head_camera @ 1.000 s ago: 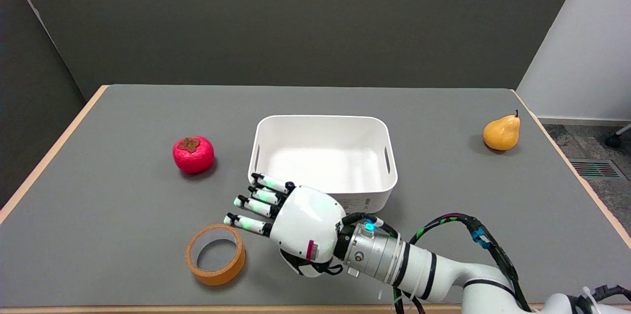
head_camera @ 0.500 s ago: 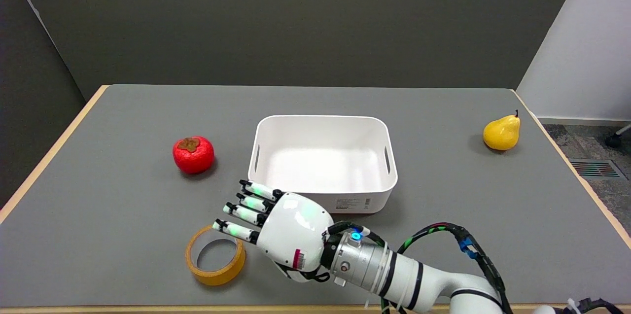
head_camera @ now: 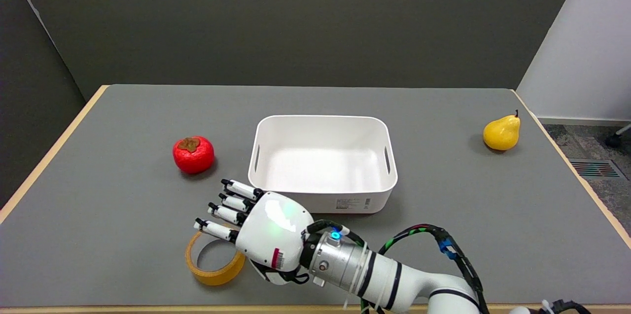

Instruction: Pick up yellow tape.

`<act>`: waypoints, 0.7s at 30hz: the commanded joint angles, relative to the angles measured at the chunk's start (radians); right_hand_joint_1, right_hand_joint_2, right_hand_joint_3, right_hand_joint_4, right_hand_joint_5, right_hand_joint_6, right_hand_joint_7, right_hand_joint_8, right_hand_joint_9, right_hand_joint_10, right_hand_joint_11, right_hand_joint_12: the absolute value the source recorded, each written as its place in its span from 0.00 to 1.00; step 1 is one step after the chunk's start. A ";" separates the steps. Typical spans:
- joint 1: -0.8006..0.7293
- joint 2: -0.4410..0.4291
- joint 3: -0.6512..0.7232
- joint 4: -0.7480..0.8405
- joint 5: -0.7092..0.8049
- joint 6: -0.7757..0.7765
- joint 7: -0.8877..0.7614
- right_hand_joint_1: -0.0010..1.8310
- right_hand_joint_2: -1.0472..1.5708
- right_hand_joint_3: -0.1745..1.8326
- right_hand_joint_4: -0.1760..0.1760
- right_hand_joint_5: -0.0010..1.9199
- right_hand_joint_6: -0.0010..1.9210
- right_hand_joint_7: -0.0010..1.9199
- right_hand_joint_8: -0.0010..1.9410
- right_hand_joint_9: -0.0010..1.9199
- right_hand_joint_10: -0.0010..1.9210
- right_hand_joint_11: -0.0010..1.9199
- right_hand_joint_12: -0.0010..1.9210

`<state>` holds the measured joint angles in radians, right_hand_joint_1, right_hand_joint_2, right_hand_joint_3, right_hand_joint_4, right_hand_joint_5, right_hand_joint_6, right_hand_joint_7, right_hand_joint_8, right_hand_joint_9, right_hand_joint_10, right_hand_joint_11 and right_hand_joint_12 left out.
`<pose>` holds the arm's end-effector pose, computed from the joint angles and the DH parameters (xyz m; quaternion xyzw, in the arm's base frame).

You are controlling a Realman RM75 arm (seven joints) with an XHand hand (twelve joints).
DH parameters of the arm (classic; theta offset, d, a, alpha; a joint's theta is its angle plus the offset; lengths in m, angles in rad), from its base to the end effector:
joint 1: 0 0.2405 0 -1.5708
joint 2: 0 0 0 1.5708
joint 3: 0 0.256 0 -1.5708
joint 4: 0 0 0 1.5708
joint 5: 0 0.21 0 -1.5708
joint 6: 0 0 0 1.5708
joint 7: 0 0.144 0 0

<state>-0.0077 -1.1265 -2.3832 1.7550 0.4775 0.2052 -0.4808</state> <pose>-0.2540 -0.2419 0.0972 0.9110 0.1495 -0.0328 0.3830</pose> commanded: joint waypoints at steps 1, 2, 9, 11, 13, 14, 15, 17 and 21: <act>0.071 -0.064 -0.040 -0.100 0.070 -0.048 0.001 0.58 0.68 0.61 0.65 0.14 0.25 0.18 0.24 0.17 0.46 0.01 0.57; 0.072 -0.064 -0.040 -0.108 0.074 -0.047 0.001 0.58 0.68 0.61 0.65 0.14 0.26 0.18 0.24 0.17 0.46 0.01 0.57; 0.082 -0.055 -0.040 -0.132 0.075 -0.066 0.026 0.58 0.68 0.61 0.66 0.14 0.26 0.18 0.24 0.17 0.46 0.01 0.57; 0.082 -0.048 -0.040 -0.127 0.078 -0.078 0.027 0.59 0.68 0.61 0.66 0.14 0.26 0.18 0.24 0.17 0.46 0.01 0.57; 0.082 -0.041 -0.040 -0.122 0.087 -0.082 0.027 0.59 0.68 0.60 0.66 0.14 0.26 0.18 0.23 0.17 0.46 0.01 0.57; 0.080 -0.038 -0.040 -0.118 0.089 -0.082 0.026 0.59 0.68 0.60 0.66 0.14 0.26 0.18 0.23 0.16 0.46 0.01 0.56; 0.074 -0.032 -0.040 -0.111 0.089 -0.081 0.022 0.60 0.67 0.60 0.66 0.14 0.26 0.17 0.23 0.16 0.46 0.01 0.56; 0.060 -0.021 -0.040 -0.102 0.089 -0.074 0.018 0.60 0.68 0.60 0.65 0.14 0.26 0.16 0.23 0.16 0.46 0.01 0.56; 0.035 0.002 -0.040 -0.099 0.089 -0.040 0.016 0.61 0.68 0.60 0.60 0.14 0.27 0.15 0.23 0.14 0.46 0.00 0.56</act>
<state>0.0539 -1.1639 -2.4159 1.6603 0.5435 0.1484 -0.4662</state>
